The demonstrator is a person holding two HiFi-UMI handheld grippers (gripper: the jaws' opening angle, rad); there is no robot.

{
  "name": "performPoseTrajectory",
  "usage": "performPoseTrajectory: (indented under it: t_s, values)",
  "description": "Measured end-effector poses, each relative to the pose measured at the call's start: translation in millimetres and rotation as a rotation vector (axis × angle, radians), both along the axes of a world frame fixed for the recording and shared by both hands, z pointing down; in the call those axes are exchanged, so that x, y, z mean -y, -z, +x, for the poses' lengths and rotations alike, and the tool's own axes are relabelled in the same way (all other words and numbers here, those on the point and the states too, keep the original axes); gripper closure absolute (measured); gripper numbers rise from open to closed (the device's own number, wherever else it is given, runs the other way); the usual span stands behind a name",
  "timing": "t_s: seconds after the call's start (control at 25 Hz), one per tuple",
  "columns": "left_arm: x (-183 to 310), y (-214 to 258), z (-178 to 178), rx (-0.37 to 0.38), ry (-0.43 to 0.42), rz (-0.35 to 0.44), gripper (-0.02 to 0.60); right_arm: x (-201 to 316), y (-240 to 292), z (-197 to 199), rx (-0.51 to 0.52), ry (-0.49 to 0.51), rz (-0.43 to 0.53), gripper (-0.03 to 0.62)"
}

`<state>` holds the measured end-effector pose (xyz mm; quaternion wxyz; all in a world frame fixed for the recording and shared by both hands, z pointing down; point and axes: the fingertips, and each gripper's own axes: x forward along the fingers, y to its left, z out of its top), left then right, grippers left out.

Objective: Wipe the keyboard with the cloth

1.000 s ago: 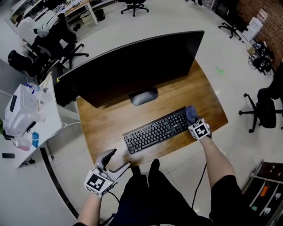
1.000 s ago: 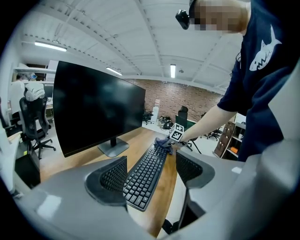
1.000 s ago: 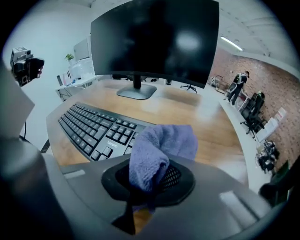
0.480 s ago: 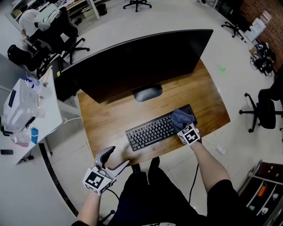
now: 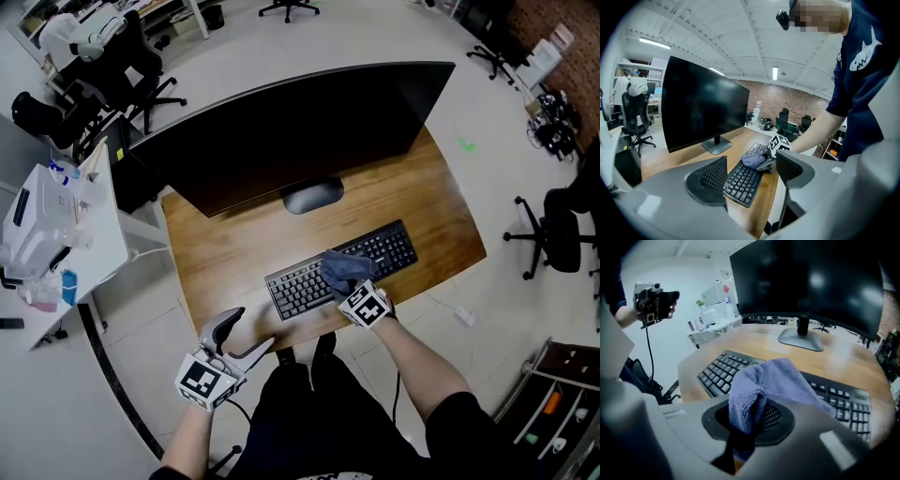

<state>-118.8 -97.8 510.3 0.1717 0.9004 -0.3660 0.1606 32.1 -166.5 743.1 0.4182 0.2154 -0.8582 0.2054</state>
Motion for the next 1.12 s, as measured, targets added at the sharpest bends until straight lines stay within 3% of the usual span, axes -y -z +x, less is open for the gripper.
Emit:
performPoseTrajectory:
  t_s: [0.48,0.56,0.68,0.88,1.12]
  values:
    - [4,-1,12,-0.011,-0.013,-0.011,0.262,-64,-1,-84,0.061,0.178,-0.041,0.534]
    - [5,-3,12,-0.004,-0.015,-0.003,0.262,-68,-1,-90,0.084,0.174,-0.061,0.534]
    - [8,0,14,-0.002,-0.011,-0.013,0.262,-61,5,-88,0.168,0.086,-0.098,0.534]
    - [12,3,15,-0.007,-0.002,-0.008,0.262,-27,41,-38,0.289,-0.088,-0.086,0.534]
    - [16,-1,18,-0.003,-0.010,0.005,0.262,52,83,77,0.309,-0.306,0.056,0.534]
